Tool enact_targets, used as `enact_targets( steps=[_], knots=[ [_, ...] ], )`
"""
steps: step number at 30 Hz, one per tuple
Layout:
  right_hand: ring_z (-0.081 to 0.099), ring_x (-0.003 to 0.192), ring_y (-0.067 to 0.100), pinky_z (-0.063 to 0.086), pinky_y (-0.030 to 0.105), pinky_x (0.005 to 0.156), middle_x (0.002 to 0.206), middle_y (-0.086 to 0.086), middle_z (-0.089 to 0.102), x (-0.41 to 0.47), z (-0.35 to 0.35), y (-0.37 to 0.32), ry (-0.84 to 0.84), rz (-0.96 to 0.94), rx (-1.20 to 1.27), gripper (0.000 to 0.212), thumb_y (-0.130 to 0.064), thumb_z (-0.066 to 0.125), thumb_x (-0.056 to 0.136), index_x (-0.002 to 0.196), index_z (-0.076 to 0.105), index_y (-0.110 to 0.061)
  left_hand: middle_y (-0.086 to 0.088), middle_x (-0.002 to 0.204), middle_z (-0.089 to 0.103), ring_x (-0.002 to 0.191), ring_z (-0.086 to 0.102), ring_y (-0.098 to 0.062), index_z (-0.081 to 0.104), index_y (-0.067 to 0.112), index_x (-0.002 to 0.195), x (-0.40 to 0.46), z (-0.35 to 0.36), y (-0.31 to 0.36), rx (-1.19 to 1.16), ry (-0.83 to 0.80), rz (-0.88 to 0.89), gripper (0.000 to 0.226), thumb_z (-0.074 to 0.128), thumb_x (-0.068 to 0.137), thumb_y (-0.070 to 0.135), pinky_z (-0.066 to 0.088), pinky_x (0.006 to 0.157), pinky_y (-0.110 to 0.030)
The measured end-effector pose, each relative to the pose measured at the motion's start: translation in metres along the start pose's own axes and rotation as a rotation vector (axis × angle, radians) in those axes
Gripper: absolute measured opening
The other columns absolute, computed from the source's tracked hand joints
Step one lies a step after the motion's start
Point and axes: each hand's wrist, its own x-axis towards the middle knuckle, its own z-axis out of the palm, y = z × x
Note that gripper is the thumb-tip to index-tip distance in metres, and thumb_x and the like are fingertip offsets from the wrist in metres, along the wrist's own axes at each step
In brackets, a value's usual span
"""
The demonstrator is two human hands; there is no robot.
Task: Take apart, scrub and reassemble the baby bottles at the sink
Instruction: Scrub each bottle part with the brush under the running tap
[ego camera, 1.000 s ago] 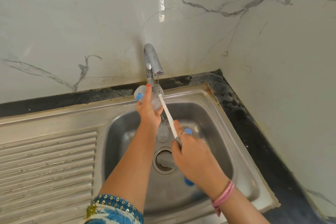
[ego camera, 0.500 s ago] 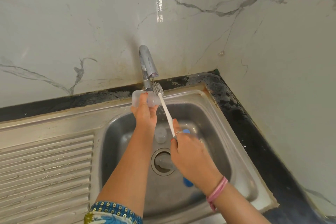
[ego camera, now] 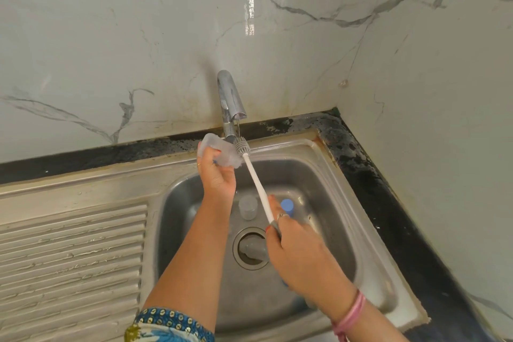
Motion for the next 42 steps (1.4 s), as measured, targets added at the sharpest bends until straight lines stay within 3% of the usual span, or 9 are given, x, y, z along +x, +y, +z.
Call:
enact_targets(
  steps=[2, 7, 12, 18, 24, 28, 33, 38, 42],
  knots=[
    [0.04, 0.056, 0.006, 0.038, 0.026, 0.06, 0.07, -0.008, 0.047, -0.001, 0.001, 0.003, -0.034, -0.005, 0.014, 0.052, -0.025, 0.035, 0.101, 0.152, 0.024, -0.026, -0.011, 0.108, 0.045, 0.098, 0.048, -0.026, 0.044, 0.01, 0.135, -0.003, 0.002, -0.001, -0.04, 0.038, -0.079, 0.07, 0.054, 0.065, 0.017, 0.043, 0.076, -0.036],
    [0.041, 0.052, 0.008, 0.033, 0.019, 0.052, 0.063, -0.006, 0.045, 0.008, -0.003, 0.009, -0.047, 0.018, 0.064, 0.053, -0.023, 0.037, 0.101, 0.152, 0.026, -0.025, -0.008, 0.122, 0.053, 0.11, 0.058, -0.023, 0.033, 0.022, 0.128, -0.005, 0.02, -0.007, 0.014, 0.216, -0.09, 0.077, 0.085, 0.071, 0.032, 0.055, 0.092, -0.045],
    [0.041, 0.053, 0.007, 0.039, 0.023, 0.053, 0.064, -0.006, 0.044, 0.007, -0.004, 0.009, -0.053, 0.042, 0.084, 0.053, -0.026, 0.038, 0.1, 0.152, 0.027, -0.028, -0.009, 0.117, 0.054, 0.107, 0.059, -0.025, 0.044, 0.024, 0.117, 0.004, 0.021, -0.014, 0.081, 0.149, -0.072, 0.041, 0.068, 0.087, 0.039, 0.053, 0.094, -0.048],
    [0.047, 0.047, 0.009, 0.048, 0.022, 0.044, 0.068, -0.004, 0.046, 0.034, -0.022, 0.002, -0.09, 0.152, 0.234, 0.053, -0.025, 0.039, 0.1, 0.151, 0.028, -0.03, -0.007, 0.109, 0.05, 0.102, 0.055, -0.023, 0.05, 0.021, 0.116, 0.002, 0.013, -0.019, 0.07, -0.004, -0.076, 0.026, 0.049, 0.097, 0.04, 0.057, 0.077, -0.036],
    [0.05, 0.068, 0.016, 0.051, 0.038, 0.074, 0.069, -0.007, 0.044, -0.003, -0.003, -0.003, -0.077, 0.021, 0.057, 0.053, -0.027, 0.035, 0.101, 0.153, 0.024, -0.03, -0.004, 0.102, 0.055, 0.089, 0.06, -0.017, 0.039, 0.015, 0.142, 0.014, 0.011, -0.013, -0.135, 0.097, -0.091, 0.05, 0.043, 0.099, 0.041, 0.053, 0.054, -0.022],
    [0.048, 0.055, 0.011, 0.054, 0.035, 0.062, 0.066, -0.003, 0.049, 0.014, -0.014, 0.001, -0.118, 0.088, 0.136, 0.051, -0.026, 0.037, 0.1, 0.15, 0.03, -0.027, -0.01, 0.116, 0.056, 0.106, 0.061, -0.023, 0.04, 0.014, 0.137, 0.007, 0.012, -0.017, -0.036, 0.11, -0.166, 0.069, 0.066, 0.084, 0.051, 0.06, 0.073, -0.034],
    [0.046, 0.052, 0.008, 0.053, 0.028, 0.05, 0.068, -0.008, 0.044, 0.025, -0.022, 0.002, -0.109, 0.116, 0.208, 0.051, -0.027, 0.038, 0.1, 0.151, 0.029, -0.028, -0.012, 0.118, 0.062, 0.105, 0.066, -0.025, 0.043, 0.014, 0.133, 0.005, 0.015, -0.017, -0.017, 0.103, -0.154, 0.067, 0.08, 0.076, 0.012, 0.06, 0.079, -0.043],
    [0.043, 0.056, 0.01, 0.05, 0.036, 0.066, 0.066, -0.007, 0.044, 0.001, -0.01, 0.0, -0.07, 0.021, 0.088, 0.052, -0.027, 0.035, 0.1, 0.152, 0.026, -0.028, -0.01, 0.116, 0.067, 0.1, 0.068, -0.02, 0.054, 0.013, 0.126, 0.011, 0.011, -0.017, -0.023, 0.108, -0.139, 0.05, 0.076, 0.082, 0.026, 0.059, 0.08, -0.032],
    [0.045, 0.054, 0.009, 0.049, 0.032, 0.062, 0.065, -0.007, 0.046, 0.01, -0.016, 0.001, -0.042, 0.042, 0.082, 0.053, -0.025, 0.036, 0.101, 0.152, 0.025, -0.025, -0.004, 0.104, 0.065, 0.083, 0.063, -0.01, 0.053, 0.011, 0.129, 0.007, 0.008, -0.026, 0.112, 0.062, -0.114, 0.047, 0.07, 0.088, 0.028, 0.049, 0.068, -0.021]
  ],
)
